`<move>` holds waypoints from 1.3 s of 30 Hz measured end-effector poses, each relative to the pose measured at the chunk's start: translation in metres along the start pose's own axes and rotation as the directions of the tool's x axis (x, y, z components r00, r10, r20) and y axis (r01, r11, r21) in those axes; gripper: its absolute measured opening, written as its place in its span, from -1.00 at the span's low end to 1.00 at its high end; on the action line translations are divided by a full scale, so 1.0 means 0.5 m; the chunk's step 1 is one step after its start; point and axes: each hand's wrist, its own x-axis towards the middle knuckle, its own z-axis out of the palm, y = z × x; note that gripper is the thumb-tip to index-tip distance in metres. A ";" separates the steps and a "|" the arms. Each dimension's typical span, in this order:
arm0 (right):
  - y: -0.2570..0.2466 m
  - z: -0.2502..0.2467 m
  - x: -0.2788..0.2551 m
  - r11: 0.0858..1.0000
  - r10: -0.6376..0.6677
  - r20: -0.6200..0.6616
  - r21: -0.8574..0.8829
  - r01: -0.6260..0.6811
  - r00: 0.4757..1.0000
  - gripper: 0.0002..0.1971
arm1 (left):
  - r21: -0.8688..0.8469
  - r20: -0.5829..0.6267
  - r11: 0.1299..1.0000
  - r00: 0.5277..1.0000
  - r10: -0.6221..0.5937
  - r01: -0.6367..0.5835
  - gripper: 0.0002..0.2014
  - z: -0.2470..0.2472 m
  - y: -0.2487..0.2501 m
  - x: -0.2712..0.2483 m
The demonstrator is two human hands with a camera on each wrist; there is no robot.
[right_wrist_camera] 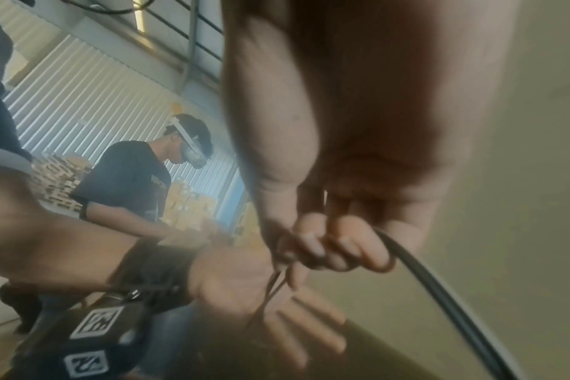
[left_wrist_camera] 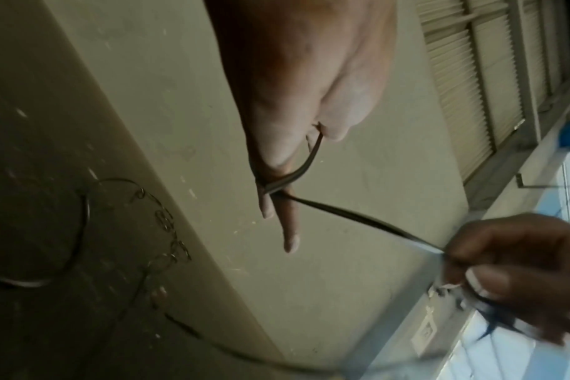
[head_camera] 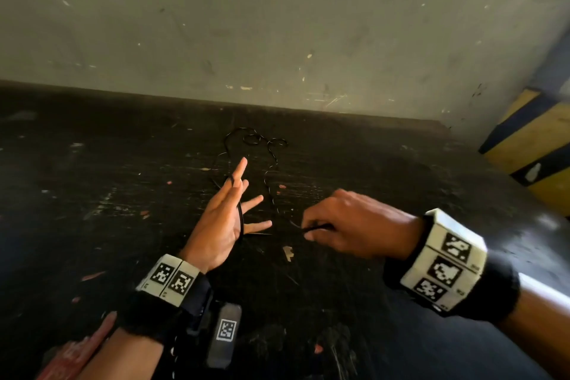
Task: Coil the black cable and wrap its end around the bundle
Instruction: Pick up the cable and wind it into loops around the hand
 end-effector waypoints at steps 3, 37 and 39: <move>0.004 -0.047 -0.004 0.996 0.008 -0.027 -0.091 -0.011 1.000 -0.89 | 0.125 0.076 0.991 0.996 -0.048 0.038 -0.56 -0.008 -0.011 -0.009; -0.036 0.093 0.084 0.897 0.009 -0.077 0.442 0.026 0.997 -0.82 | -0.026 0.212 0.998 0.975 0.068 -0.064 -0.42 0.043 0.078 0.038; -0.043 0.071 0.073 0.918 -0.017 0.038 0.397 0.000 0.999 -0.84 | 0.069 0.171 0.993 0.982 0.078 -0.091 -0.42 0.038 0.064 0.037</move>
